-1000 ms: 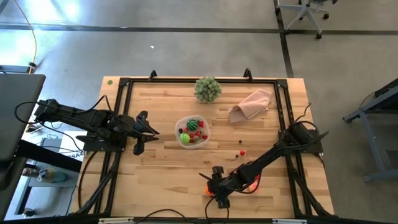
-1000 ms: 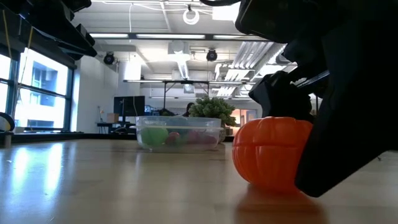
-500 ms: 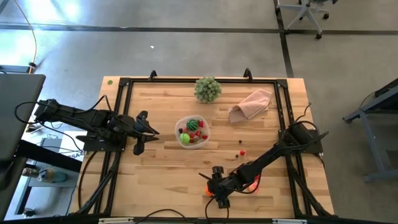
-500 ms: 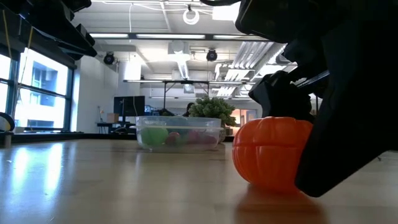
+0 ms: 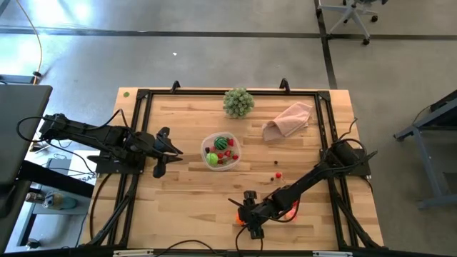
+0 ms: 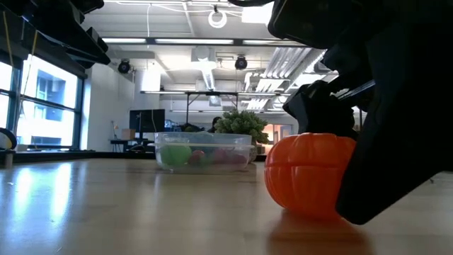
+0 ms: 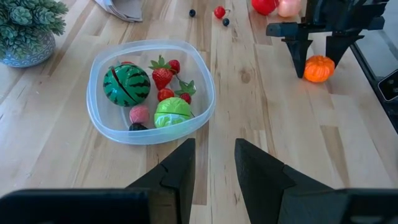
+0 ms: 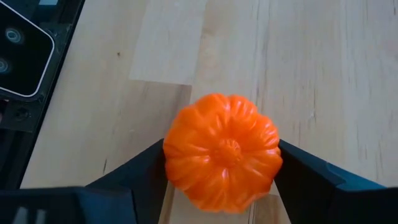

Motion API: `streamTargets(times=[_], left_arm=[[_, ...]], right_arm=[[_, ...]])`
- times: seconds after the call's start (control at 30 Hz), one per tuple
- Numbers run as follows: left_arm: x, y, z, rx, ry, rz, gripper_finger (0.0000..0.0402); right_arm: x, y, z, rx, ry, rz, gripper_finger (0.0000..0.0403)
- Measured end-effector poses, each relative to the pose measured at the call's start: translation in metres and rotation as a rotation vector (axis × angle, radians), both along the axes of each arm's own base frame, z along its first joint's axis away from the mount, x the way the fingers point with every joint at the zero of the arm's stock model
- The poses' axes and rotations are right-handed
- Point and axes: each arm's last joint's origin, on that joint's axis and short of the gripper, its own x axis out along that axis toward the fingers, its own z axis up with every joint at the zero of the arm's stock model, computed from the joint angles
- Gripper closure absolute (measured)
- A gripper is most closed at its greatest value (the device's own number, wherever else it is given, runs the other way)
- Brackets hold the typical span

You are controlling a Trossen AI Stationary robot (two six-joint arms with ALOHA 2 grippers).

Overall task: Pick and placing Produce into tupperware
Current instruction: Put the orange pumpkin into the transparent bin

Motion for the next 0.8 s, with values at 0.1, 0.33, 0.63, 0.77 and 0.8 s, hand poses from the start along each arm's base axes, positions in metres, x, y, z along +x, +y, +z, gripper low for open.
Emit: streamTargets(times=[0.1, 0.33, 0.63, 0.77, 0.8], left_arm=[[0.000, 0.000, 0.000, 0.000, 0.000, 0.000, 0.0300], [0.000, 0.000, 0.000, 0.000, 0.000, 0.000, 0.0300], [0.000, 0.000, 0.000, 0.000, 0.000, 0.000, 0.0300], [0.000, 0.000, 0.000, 0.000, 0.000, 0.000, 0.0300], [0.000, 0.000, 0.000, 0.000, 0.000, 0.000, 0.0300]], right_arm=[[0.000, 0.000, 0.000, 0.001, -0.003, 0.001, 0.0164], [0.010, 0.006, 0.021, -0.066, 0.001, 0.045, 0.0164], [0.029, -0.005, 0.079, -0.338, 0.048, -0.005, 0.0164], [0.046, -0.028, 0.106, -0.443, 0.037, -0.029, 0.0164], [0.050, -0.035, 0.112, -0.457, 0.037, -0.031, 0.0164]])
